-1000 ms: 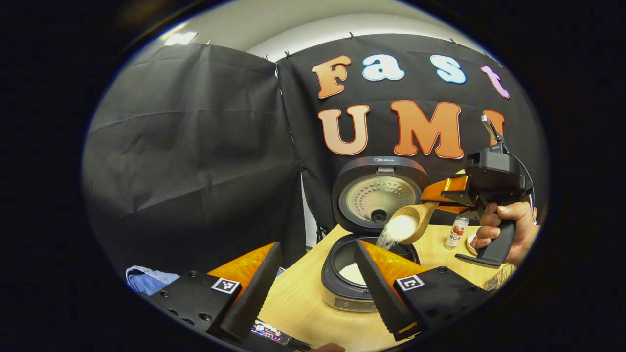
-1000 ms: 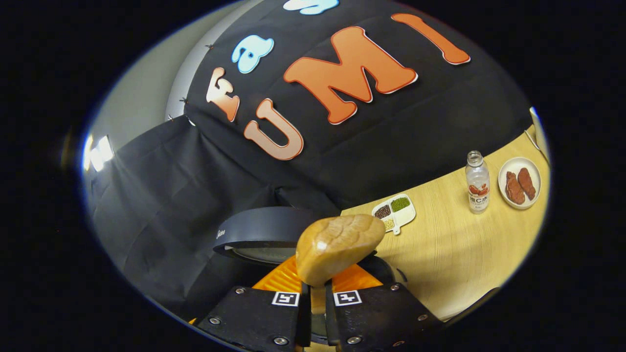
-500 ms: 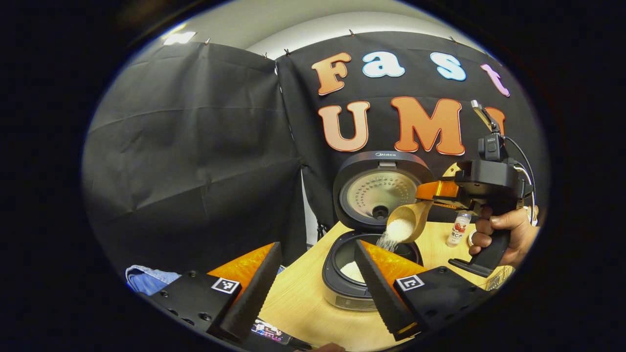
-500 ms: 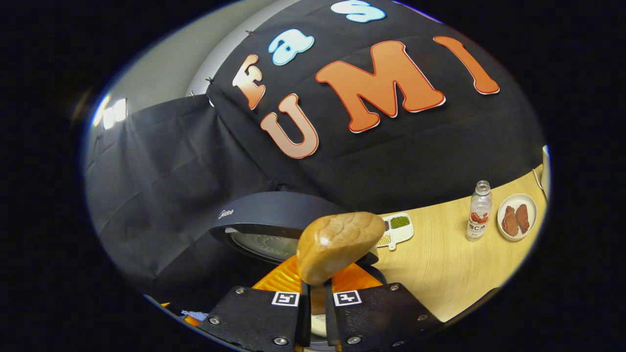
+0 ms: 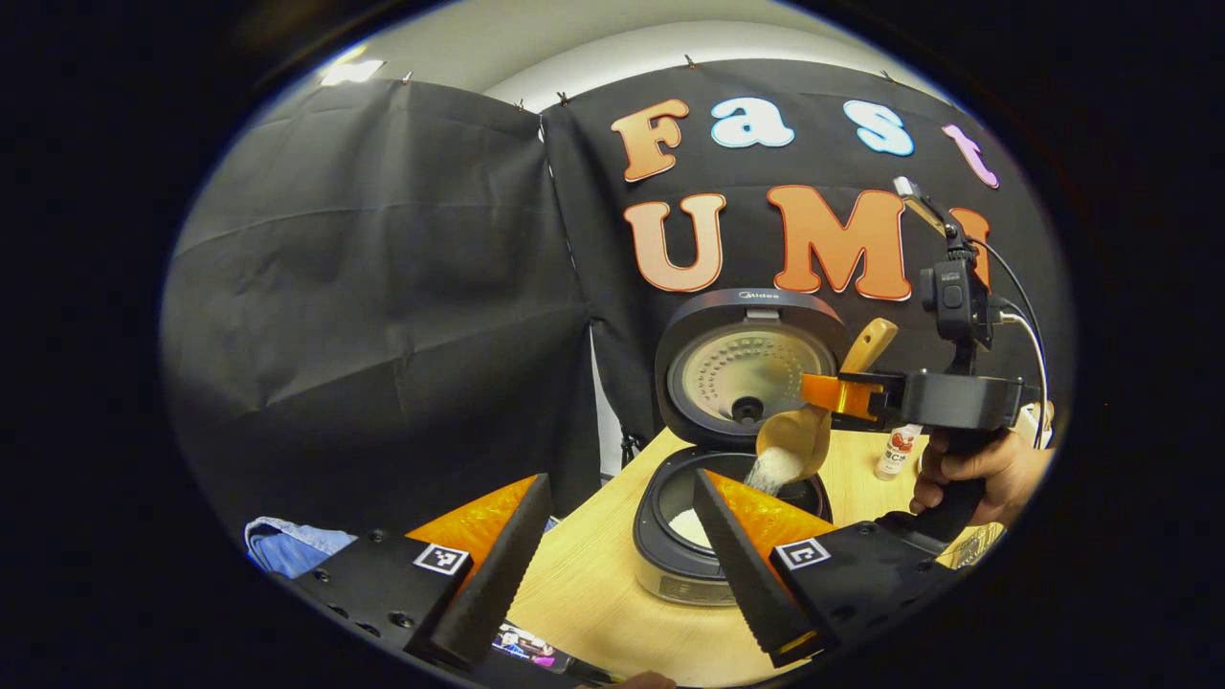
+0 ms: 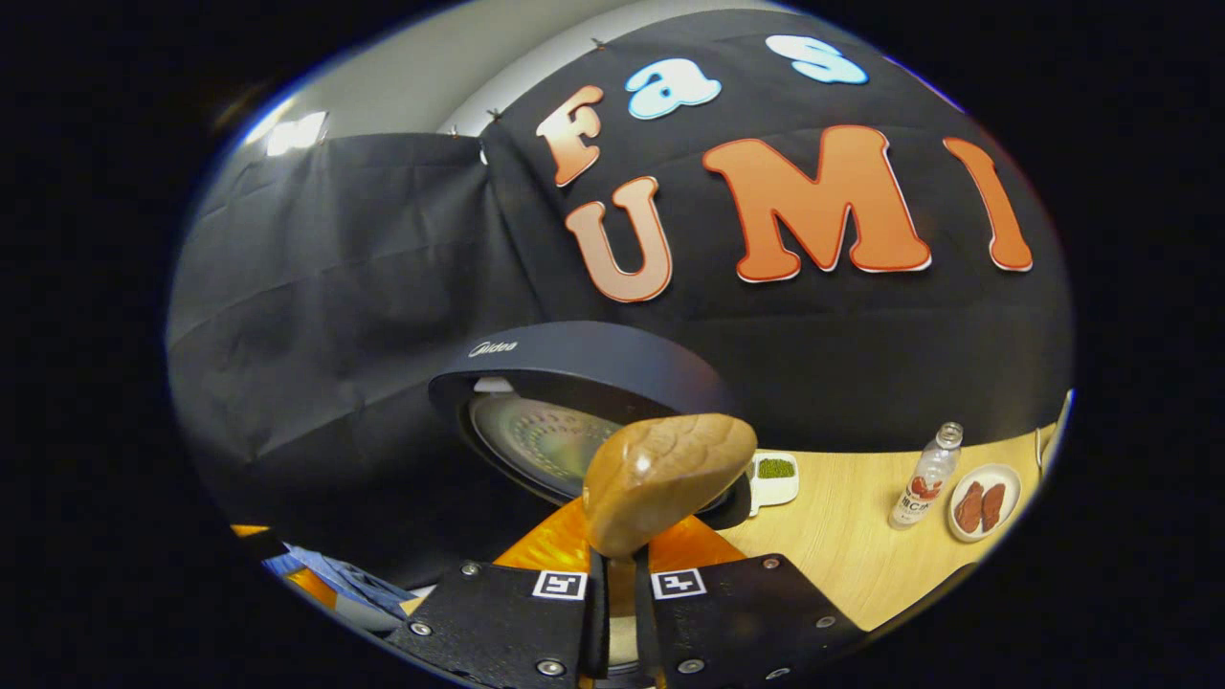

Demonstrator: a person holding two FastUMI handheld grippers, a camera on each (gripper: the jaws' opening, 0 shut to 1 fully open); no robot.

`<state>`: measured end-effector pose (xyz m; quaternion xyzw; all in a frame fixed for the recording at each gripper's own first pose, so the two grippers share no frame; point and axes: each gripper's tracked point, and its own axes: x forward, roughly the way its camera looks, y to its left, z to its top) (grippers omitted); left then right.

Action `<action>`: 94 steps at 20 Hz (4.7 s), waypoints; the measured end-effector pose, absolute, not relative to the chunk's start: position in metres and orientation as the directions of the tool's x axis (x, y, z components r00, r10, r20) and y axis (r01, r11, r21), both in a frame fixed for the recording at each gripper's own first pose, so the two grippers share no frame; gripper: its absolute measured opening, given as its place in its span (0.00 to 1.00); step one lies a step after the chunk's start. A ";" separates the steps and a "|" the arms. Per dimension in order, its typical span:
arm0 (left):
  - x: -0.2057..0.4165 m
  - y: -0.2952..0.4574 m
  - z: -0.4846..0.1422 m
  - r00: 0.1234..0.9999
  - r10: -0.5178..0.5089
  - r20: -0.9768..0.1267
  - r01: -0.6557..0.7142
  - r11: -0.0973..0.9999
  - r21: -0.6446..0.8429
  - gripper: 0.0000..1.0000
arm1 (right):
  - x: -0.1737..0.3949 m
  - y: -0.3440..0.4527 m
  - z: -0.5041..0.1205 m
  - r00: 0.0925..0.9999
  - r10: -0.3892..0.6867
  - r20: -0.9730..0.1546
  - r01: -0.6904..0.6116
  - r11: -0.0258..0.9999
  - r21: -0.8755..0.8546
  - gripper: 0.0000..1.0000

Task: Close the left gripper, press the button to open the rice cooker; take a wooden spoon from the chopstick holder with the right hand, scoop a spoonful of rice and pour it into the rice cooker, then put the wooden spoon back into the chopstick holder.

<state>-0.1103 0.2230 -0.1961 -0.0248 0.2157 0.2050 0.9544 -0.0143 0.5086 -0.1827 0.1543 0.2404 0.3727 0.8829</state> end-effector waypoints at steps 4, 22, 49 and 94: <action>-0.112 0.226 -0.199 0.818 0.383 -0.429 -0.406 0.913 0.041 0.94 | -0.024 0.516 -0.172 0.601 0.759 -0.249 -0.667 0.648 0.368 0.11; -0.107 0.201 -0.191 0.836 0.344 -0.428 -0.361 0.931 0.043 1.00 | -0.023 0.463 -0.153 0.601 0.785 -0.152 -0.708 0.611 0.355 0.10; -0.045 0.084 -0.169 0.897 0.147 -0.417 -0.124 0.989 0.082 1.00 | -0.046 0.057 -0.303 0.764 0.239 -0.599 0.027 0.916 0.400 0.11; 0.070 0.159 -0.098 0.894 0.203 -0.400 -0.222 0.975 -0.002 1.00 | -0.106 -0.014 -0.339 0.583 0.072 -0.809 0.251 0.931 0.264 0.79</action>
